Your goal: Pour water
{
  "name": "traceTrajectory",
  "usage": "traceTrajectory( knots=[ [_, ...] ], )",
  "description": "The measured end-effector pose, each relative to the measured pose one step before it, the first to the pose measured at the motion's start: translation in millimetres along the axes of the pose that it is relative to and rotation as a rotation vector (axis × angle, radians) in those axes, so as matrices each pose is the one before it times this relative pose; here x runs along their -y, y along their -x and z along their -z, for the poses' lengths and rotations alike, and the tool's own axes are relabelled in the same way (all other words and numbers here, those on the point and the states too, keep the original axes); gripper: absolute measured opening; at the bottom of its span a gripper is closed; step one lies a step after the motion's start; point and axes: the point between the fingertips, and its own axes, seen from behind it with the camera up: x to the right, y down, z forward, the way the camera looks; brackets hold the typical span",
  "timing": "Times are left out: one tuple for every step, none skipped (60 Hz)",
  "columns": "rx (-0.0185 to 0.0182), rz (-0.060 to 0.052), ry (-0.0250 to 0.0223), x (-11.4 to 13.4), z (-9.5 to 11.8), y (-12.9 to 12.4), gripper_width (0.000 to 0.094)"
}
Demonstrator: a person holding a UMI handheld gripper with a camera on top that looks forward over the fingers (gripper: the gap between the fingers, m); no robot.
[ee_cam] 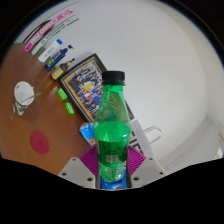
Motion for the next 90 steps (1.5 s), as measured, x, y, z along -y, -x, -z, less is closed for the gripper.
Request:
traceTrajectory(
  knots=[
    [-0.00708,0.0407,-0.00401,7.79,-0.91,1.79,0.0343],
    [-0.00643,0.0403,-0.00980,7.81,-1.79,0.54,0.0343],
    [-0.00862,0.0365,-0.00898,8.32,-0.76,1.27,0.0342],
    [-0.00549,0.0359,-0.01082,6.80,-1.80,1.32,0.0343],
    [-0.00706,0.0381,-0.00478,6.86,-0.57,1.94,0.0343],
    [-0.01038,0.0391,0.00362,8.35,3.15,2.98,0.0342],
    [-0.00597,0.0385,-0.00148,6.22,-0.69,1.48,0.0343],
    [-0.00602,0.0369,-0.00029,5.84,-1.13,1.61,0.0345],
    [-0.00630,0.0366,0.00108,5.17,-0.98,1.89,0.0345],
    [-0.00622,0.0373,0.00123,5.12,-1.08,1.61,0.0341],
    [-0.00608,0.0361,0.00001,5.23,-0.98,2.03,0.0343],
    [-0.00514,0.0346,0.00103,4.99,-0.56,2.13,0.0341],
    [-0.00308,0.0341,0.00184,4.25,-0.80,2.43,0.0340],
    [-0.00187,0.0303,-0.01470,-0.65,-7.14,4.65,0.0342],
    [0.00147,0.0301,-0.00034,5.03,0.11,3.11,0.0342],
    [0.00507,0.0283,0.00679,8.90,4.33,1.64,0.0343],
    [0.00346,0.0246,-0.00492,5.36,-0.66,2.71,0.0342],
    [0.00220,0.0243,-0.00276,3.81,-0.69,2.62,0.0341],
    [0.00190,0.0273,0.00161,2.38,-1.58,3.33,0.0342],
    [0.00256,0.0314,0.00587,1.55,-1.22,3.38,0.0342],
    [0.00209,0.0328,0.00598,1.57,-1.09,3.10,0.0341],
    [0.00080,0.0312,0.00409,1.90,-0.59,2.22,0.0342],
    [-0.00095,0.0309,0.00276,2.42,-0.48,1.14,0.0342],
    [-0.00199,0.0298,0.00178,2.51,-0.60,1.10,0.0342],
    [-0.00892,0.0261,-0.00703,0.57,-4.39,3.67,0.0342],
    [-0.00281,0.0303,0.00060,1.56,-1.00,0.13,0.0345],
    [-0.00242,0.0291,0.00146,1.53,-0.31,0.59,0.0343],
    [0.00189,0.0247,0.00462,3.41,0.99,1.39,0.0341],
    [-0.00263,0.0264,0.00076,1.68,-0.26,0.45,0.0344],
    [-0.00247,0.0238,-0.00012,1.76,-0.13,0.44,0.0345],
    [-0.00263,0.0209,-0.00164,1.93,-0.09,0.38,0.0343],
    [-0.00188,0.0184,-0.00166,1.76,-0.10,0.68,0.0342],
    [0.00048,0.0161,-0.00150,1.51,-0.28,0.86,0.0343],
    [0.00137,0.0126,-0.00156,1.44,-0.10,0.85,0.0344],
    [0.00227,0.0091,-0.00197,1.28,0.01,0.77,0.0343],
    [0.00062,0.0080,-0.00395,1.22,-3.37,1.44,0.0343],
    [0.00553,0.0046,0.00040,-0.09,0.75,1.18,0.0342],
    [0.00433,0.0049,0.00177,0.24,-0.16,0.96,0.0344],
    [0.00305,0.0027,0.00129,0.17,-0.24,0.81,0.0348],
    [0.00418,-0.0002,-0.00032,0.28,0.01,1.09,0.0347],
    [0.00443,-0.0017,-0.00129,0.43,0.07,1.14,0.0347],
    [0.00462,-0.0019,-0.00157,0.18,0.15,1.15,0.0346],
    [0.00406,-0.0029,-0.00104,0.17,0.06,1.12,0.0347],
    [0.00371,-0.0034,-0.00111,0.15,0.18,0.97,0.0346],
    [-0.00006,-0.0028,-0.00255,0.55,-0.27,0.56,0.0346],
    [0.00191,-0.0052,-0.00209,-0.10,0.13,0.46,0.0345],
    [0.00175,-0.0066,-0.00144,-0.19,0.09,0.37,0.0346],
    [0.00220,-0.0092,-0.00133,-0.41,0.14,0.21,0.0348],
    [0.00255,-0.0132,-0.00226,-0.16,0.24,0.17,0.0347],
    [0.00292,-0.0183,-0.00364,-0.26,0.58,-0.23,0.0346],
    [0.00185,-0.0214,-0.00366,0.33,0.53,-0.66,0.0348],
    [0.00628,-0.0316,-0.00691,-0.01,0.66,0.12,0.0348],
    [0.00579,-0.0337,-0.00540,0.23,0.77,-0.51,0.0348],
    [0.00465,-0.0352,-0.00395,0.26,0.82,-0.74,0.0348],
    [0.01221,-0.0394,-0.00714,-0.95,1.23,-1.83,0.0349],
    [0.00937,-0.0432,-0.00497,-0.09,0.96,-0.70,0.0347],
    [0.00853,-0.0472,-0.00615,0.19,0.95,-0.86,0.0346],
    [0.00818,-0.0501,-0.00561,0.22,1.09,-1.58,0.0348],
    [0.00692,-0.0524,-0.00528,0.08,1.34,-2.31,0.0347],
    [0.00722,-0.0554,-0.00504,0.26,1.54,-2.30,0.0347],
    [0.00847,-0.0570,-0.00496,0.29,1.54,-1.72,0.0348],
    [0.01080,-0.0580,-0.00558,0.78,1.44,-1.25,0.0346],
    [0.00815,-0.0530,-0.00573,1.46,2.43,-1.23,0.0347],
    [0.00952,-0.0620,-0.00968,-0.31,0.59,-0.37,0.0345],
    [0.01346,-0.0525,-0.00690,2.46,1.82,-3.67,0.0346],
    [0.01066,-0.0580,-0.00734,0.94,1.50,-1.36,0.0345],
    [0.00987,-0.0569,-0.00644,0.24,1.11,-1.41,0.0346],
    [0.01002,-0.0555,-0.00581,0.58,0.75,-0.90,0.0344],
    [0.01155,-0.0549,-0.00571,0.90,0.93,-0.23,0.0345],
    [0.01481,-0.0546,-0.00670,0.89,0.80,0.64,0.0343],
    [0.01570,-0.0539,-0.00533,0.72,0.59,1.03,0.0344],
    [0.00839,-0.0570,-0.00193,-0.25,1.46,3.21,0.0344],
    [0.01393,-0.0541,-0.00180,-0.90,-0.67,1.17,0.0344],
    [0.01637,-0.0507,-0.00129,-0.14,-0.55,0.07,0.0348],
    [0.01676,-0.0528,-0.00262,-1.05,-0.19,2.43,0.0347],
    [0.01754,-0.0516,-0.00188,-1.29,-0.49,2.67,0.0345],
    [0.01600,-0.0500,-0.00099,-1.81,-0.65,1.66,0.0345],
    [0.01298,-0.0486,0.00001,-2.88,-1.36,1.30,0.0344],
    [0.00962,-0.0486,0.00197,-4.34,-1.25,2.04,0.0344],
    [0.01145,-0.0434,0.00268,-3.79,-1.48,1.29,0.0343],
    [0.00754,-0.0411,0.00091,-1.59,-0.25,2.86,0.0345],
    [0.01005,-0.0334,-0.00318,-2.39,-2.39,0.71,0.0344],
    [0.00932,-0.0324,-0.00638,-2.14,-2.06,0.83,0.0345],
    [0.00946,-0.0300,-0.00583,-1.98,-1.80,1.70,0.0344],
    [0.01274,-0.0290,-0.00517,-1.96,-1.40,2.17,0.0346],
    [0.01302,-0.0313,-0.00629,-1.62,-1.02,2.80,0.0347],
    [0.01228,-0.0276,-0.00812,-1.83,-1.52,1.59,0.0347],
    [0.00780,-0.0276,-0.00771,-1.91,-1.45,0.69,0.0346],
    [0.00478,-0.0258,-0.00608,-3.23,-1.06,-0.31,0.0347],
    [0.00584,-0.0211,-0.00205,-3.43,-2.02,0.37,0.0347]
  ],
)
